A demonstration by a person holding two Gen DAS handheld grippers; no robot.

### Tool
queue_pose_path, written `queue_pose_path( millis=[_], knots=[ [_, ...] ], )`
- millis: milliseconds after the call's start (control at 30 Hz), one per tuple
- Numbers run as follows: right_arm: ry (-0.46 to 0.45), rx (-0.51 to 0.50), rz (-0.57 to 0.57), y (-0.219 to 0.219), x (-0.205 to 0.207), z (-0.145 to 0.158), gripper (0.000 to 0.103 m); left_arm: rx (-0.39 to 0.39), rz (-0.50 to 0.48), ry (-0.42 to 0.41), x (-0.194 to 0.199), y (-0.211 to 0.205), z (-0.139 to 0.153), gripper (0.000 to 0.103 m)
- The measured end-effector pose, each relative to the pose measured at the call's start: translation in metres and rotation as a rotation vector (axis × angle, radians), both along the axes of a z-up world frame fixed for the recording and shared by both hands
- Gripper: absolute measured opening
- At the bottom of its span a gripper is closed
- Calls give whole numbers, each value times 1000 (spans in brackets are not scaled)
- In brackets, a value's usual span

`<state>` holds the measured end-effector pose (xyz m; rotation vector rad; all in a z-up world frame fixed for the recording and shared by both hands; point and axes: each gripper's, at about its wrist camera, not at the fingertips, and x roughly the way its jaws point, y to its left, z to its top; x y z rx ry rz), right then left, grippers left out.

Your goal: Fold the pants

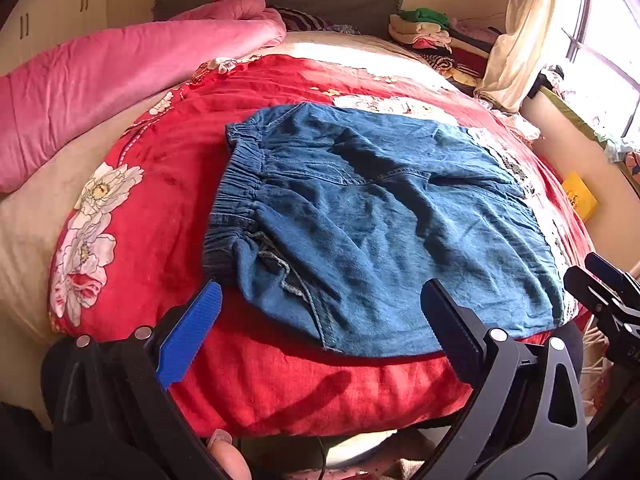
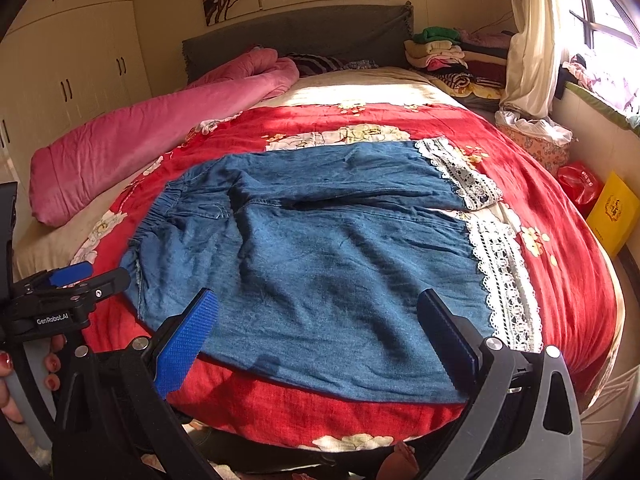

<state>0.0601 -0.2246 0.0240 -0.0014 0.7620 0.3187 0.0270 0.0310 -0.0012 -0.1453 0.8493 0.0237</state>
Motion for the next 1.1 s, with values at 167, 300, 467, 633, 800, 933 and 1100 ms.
queue_pose_path(
  millis=[167,300,467,633,800,933,1100],
  knots=[
    [76,91,40,1,34,3,99,-6,12,-7,23,21,5,94],
    [108,126,68,9,64,11,99,-19,24,-15,47,40,12,94],
    [59,67,101,27,92,25,99,-43,52,-4,80,67,17,94],
    [77,72,139,39,127,28,99,-15,64,20,119,88,11,94],
    [89,15,160,55,160,23,99,10,32,74,161,102,-6,94],
    [111,-4,206,67,191,16,99,20,-17,89,192,106,-18,94],
    [137,-69,243,81,234,2,99,12,-52,131,223,112,-41,76]
  ],
)
